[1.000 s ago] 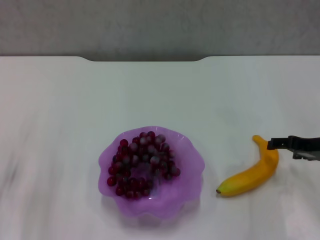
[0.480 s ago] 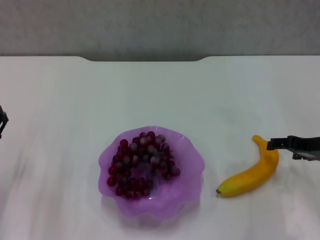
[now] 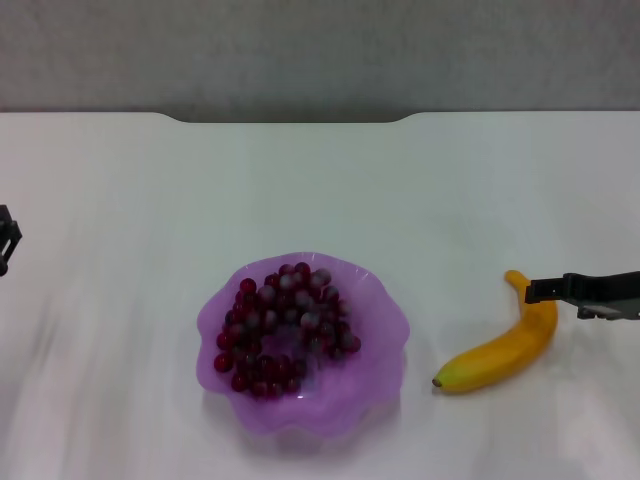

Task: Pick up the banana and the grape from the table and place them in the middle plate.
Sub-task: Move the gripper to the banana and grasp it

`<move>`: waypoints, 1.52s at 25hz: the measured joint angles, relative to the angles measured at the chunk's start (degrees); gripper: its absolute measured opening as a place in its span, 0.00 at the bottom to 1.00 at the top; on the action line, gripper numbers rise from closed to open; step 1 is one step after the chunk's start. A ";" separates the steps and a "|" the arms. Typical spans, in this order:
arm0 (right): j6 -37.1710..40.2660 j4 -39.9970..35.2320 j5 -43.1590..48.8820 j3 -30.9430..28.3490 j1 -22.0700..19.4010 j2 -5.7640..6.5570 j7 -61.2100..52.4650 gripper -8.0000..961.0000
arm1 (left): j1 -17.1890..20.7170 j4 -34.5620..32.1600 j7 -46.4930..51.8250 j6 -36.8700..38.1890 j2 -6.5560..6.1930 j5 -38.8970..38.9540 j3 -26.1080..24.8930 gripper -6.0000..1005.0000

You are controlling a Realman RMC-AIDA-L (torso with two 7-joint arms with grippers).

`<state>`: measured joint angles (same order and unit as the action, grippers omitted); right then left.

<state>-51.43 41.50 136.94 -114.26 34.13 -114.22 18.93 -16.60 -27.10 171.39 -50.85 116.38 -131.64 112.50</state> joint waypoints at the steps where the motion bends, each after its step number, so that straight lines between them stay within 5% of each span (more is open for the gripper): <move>1: 0.02 -0.02 0.00 0.00 0.02 0.00 0.12 0.90 | -0.03 -0.01 0.00 0.14 -0.01 -0.01 0.00 0.88; 38: 6.48 -10.79 -0.50 0.12 6.05 -0.23 5.45 0.88 | -0.52 -0.05 0.00 0.49 0.08 -0.02 0.00 0.88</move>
<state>-44.95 30.71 136.44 -114.15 40.19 -114.45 24.38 -17.12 -27.15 171.39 -50.36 116.46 -131.66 112.50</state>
